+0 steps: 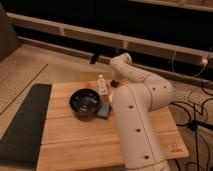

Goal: Push the eraser across the table

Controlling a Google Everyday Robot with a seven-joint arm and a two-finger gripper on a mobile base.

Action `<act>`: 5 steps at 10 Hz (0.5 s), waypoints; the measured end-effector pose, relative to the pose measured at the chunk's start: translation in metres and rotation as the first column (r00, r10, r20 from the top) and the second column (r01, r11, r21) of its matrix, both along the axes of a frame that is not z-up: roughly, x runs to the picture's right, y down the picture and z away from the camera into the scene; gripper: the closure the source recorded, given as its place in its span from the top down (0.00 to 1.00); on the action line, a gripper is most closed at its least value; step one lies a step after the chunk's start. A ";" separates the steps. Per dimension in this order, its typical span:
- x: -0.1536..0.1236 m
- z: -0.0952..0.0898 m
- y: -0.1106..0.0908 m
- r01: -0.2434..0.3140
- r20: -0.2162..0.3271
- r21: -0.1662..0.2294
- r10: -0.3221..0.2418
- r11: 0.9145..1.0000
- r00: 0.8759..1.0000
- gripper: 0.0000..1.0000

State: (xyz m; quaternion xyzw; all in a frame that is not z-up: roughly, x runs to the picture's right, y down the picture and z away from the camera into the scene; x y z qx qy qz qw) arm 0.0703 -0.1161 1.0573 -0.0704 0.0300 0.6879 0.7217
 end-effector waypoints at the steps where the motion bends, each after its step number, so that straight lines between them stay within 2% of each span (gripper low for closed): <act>1: -0.012 -0.005 -0.020 0.026 0.030 0.069 -0.029 0.997 0.999 0.00; 2: -0.034 -0.022 -0.057 0.074 0.078 0.201 -0.091 0.977 0.993 0.00; 3: -0.049 -0.034 -0.075 0.108 0.104 0.280 -0.142 0.954 0.984 0.00; 4: -0.075 -0.057 -0.097 0.153 0.140 0.387 -0.222 0.909 0.965 0.00; 5: -0.094 -0.075 -0.107 0.180 0.165 0.457 -0.281 0.871 0.945 0.01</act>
